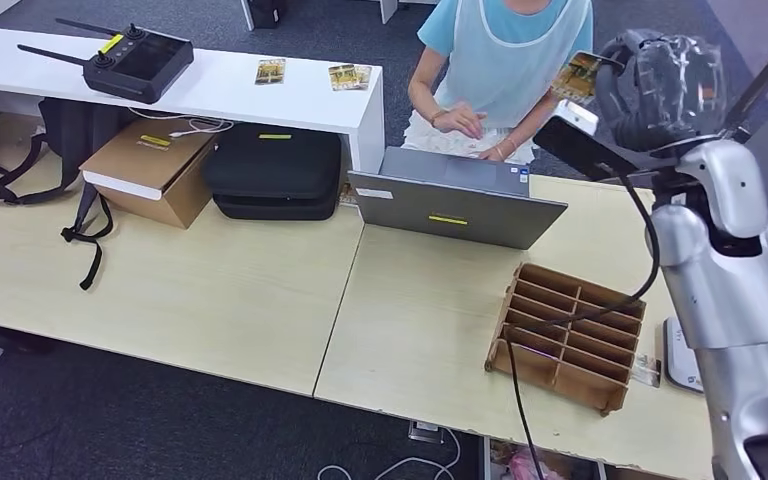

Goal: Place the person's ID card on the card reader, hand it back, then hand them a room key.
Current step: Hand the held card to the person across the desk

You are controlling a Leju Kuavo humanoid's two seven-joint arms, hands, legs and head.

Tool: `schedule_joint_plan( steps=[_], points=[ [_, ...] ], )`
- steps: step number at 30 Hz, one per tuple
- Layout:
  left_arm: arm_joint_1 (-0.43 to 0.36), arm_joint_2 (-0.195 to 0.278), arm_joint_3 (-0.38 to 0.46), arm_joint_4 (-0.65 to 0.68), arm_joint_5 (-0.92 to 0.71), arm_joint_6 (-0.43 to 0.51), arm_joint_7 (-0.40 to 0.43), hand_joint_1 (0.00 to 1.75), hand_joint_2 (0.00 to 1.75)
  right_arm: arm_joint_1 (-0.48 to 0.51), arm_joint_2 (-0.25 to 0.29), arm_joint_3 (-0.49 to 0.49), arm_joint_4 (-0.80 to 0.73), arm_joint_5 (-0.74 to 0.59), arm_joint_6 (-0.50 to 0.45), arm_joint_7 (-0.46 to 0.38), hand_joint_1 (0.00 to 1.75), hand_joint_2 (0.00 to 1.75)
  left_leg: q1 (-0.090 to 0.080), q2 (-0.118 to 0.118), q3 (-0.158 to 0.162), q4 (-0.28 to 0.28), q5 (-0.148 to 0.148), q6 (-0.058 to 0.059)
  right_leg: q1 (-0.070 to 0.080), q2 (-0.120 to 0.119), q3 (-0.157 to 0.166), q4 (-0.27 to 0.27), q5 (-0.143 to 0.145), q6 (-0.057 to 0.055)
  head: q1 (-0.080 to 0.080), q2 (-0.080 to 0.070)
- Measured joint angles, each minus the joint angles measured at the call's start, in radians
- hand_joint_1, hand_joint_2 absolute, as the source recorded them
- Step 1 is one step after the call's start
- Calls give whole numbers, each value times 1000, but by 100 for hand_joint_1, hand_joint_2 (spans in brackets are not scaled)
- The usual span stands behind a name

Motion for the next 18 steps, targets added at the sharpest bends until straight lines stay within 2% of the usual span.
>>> schedule_joint_plan(
  steps=[9, 18],
  points=[
    [-3, 0, 0, 0, -8, -2, 10, 0, 0, -220, 190, 108, 303, -6, 30, 46, 175, 175, 0, 0, 0, 0, 0, -1, 0, 0, -2, 1, 0, 0, 0, 0],
    [-10, 2, 0, 0, -10, -18, 33, 0, 0, -298, 290, 134, 475, 0, 29, 77, 175, 175, 0, -1, -1, 0, 0, -1, -1, 0, -1, 0, 0, 0, 0, 0]
  ],
)
